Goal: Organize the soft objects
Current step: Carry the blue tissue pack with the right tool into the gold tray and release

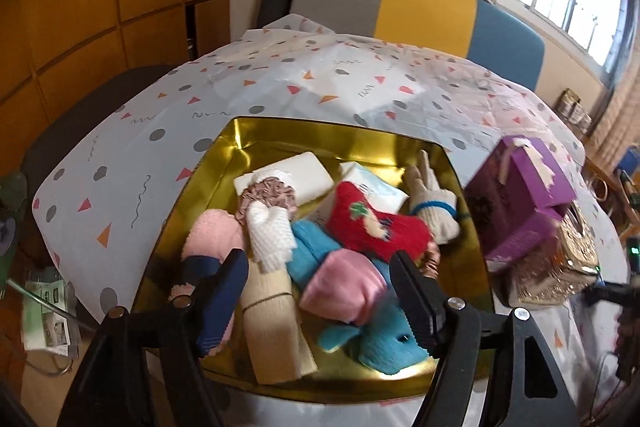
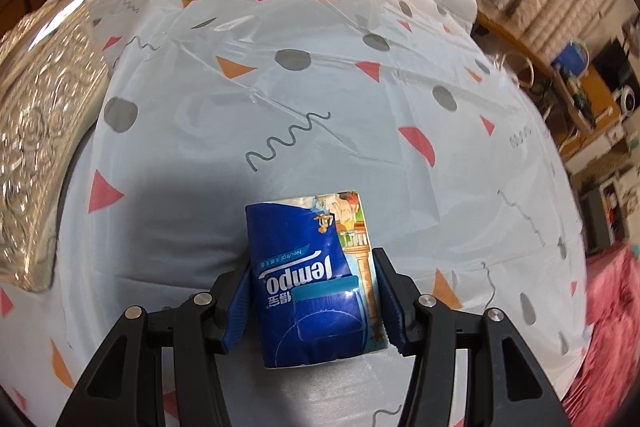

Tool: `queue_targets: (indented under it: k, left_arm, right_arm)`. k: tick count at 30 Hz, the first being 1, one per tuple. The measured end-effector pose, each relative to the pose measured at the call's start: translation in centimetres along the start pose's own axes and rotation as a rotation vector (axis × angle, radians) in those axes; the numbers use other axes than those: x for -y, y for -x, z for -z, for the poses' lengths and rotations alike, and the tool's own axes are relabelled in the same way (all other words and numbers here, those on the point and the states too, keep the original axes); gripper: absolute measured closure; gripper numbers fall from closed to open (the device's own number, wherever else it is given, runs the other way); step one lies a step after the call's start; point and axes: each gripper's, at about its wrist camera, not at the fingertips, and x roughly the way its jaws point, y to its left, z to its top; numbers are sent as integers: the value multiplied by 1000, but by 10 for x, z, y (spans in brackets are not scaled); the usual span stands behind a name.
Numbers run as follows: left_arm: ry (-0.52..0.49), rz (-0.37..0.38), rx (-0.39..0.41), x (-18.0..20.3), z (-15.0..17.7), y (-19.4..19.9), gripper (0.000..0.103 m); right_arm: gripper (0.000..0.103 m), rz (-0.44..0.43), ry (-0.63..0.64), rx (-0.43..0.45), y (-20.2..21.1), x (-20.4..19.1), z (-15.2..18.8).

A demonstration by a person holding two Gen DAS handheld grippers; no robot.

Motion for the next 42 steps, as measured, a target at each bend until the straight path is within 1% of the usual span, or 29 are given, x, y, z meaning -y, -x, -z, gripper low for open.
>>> queue_targets:
  k: [2, 5, 9, 14, 19, 23, 27, 31, 34, 36, 40, 42]
  left_arm:
    - [-12, 9, 2, 3, 3, 3, 29]
    - [-28, 9, 9, 7, 5, 8, 29]
    - [-39, 13, 13, 8, 8, 12, 28]
    - [-38, 19, 9, 7, 11, 14, 28]
    - [-33, 26, 6, 6, 13, 15, 28]
    - [-28, 26, 9, 3, 13, 17, 28]
    - [-15, 14, 11, -4, 13, 19, 27]
    - [6, -6, 21, -14, 12, 23, 26]
    - [22, -19, 34, -21, 11, 27, 24]
    - [30, -29, 43, -25, 11, 29, 21]
    - [47, -40, 57, -34, 11, 34, 20]
    - [55, -45, 59, -37, 11, 35, 19]
  right_arm:
    - [48, -6, -18, -2, 1, -2, -3]
    - [48, -43, -39, 5, 4, -9, -9]
    - [48, -77, -65, 36, 13, -21, -21]
    - [48, -113, -100, 94, 34, -34, -44]
    - [48, -162, -80, 196, 74, -56, -77]
    - [48, -225, -24, 287, 115, -90, -98]
    - [48, -330, 59, 364, 156, -137, -108]
    - [48, -435, 178, 400, 189, -198, -95]
    - [48, -506, 269, 396, 198, -239, -78]
    - [48, -545, 331, 378, 198, -269, -62]
    - [48, -574, 418, 322, 186, -316, -32]
    - [48, -575, 430, 291, 177, -328, -23]
